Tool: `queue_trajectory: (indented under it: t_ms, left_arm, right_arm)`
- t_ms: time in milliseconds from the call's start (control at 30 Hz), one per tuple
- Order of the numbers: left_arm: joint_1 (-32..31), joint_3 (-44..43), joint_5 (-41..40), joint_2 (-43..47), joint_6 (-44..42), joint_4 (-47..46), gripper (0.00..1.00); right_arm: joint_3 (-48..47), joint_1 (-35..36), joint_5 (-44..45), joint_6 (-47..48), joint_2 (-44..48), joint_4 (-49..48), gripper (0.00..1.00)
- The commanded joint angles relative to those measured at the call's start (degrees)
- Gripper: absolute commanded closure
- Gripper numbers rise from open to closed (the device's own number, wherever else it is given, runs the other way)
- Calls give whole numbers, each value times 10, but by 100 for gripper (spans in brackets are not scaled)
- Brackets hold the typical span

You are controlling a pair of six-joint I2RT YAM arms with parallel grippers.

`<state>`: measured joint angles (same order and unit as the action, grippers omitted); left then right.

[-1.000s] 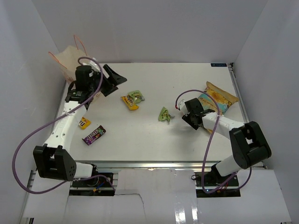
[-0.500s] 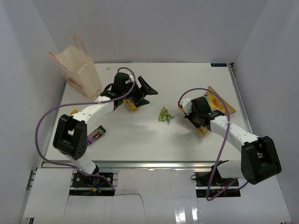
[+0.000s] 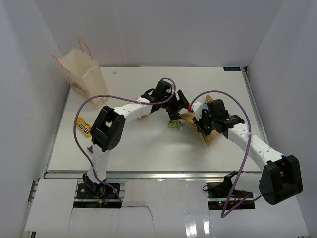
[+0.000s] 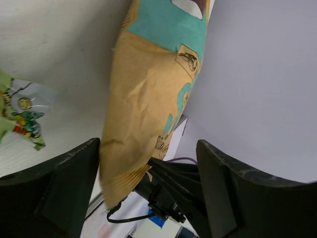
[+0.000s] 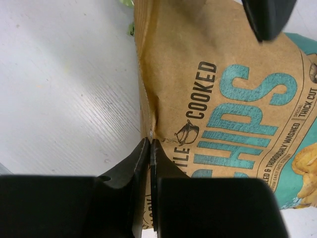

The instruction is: Place the snacks into the paper bag

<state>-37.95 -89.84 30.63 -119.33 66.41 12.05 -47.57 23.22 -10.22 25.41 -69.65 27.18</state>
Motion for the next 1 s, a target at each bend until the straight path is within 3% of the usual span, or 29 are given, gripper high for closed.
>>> queue_trajectory:
  t_ms: [0, 167, 333, 533, 633, 667, 700, 733, 800, 967]
  left_arm:
    - [-10, -45, 20, -5, -1, 19, 15]
    - [-12, -47, 30, -17, -8, 32, 38]
    - [-12, -50, 40, -16, -13, 31, 76]
    - [-6, -59, 39, 7, -46, 19, 100]
    - [0, -57, 32, 35, -88, 19, 100]
    - [2, -56, 29, 43, -101, 28, 100]
    - [7, -55, 20, 51, -129, 33, 100]
    - [10, -54, 15, 71, -143, 39, 100]
    - [21, -53, 7, 89, -167, 59, 100]
    - [54, -67, -17, 165, -236, 96, 100]
  right_arm:
    - [-39, -3, -56, -12, 14, -1, 92]
    - [-52, -2, -53, -13, 17, -2, 92]
    - [-53, -4, -56, -11, 23, 0, 92]
    - [-67, -17, -85, 11, 36, 18, 92]
    - [-96, -41, -112, 25, 45, 30, 63]
    - [-106, -56, -119, 29, 51, 31, 44]
    - [-115, -65, -132, 32, 53, 30, 35]
    - [-136, -73, -140, 33, 55, 31, 18]
    - [-156, -98, -160, 31, 57, 30, 2]
    - [-207, -155, -204, 18, 50, 29, 9]
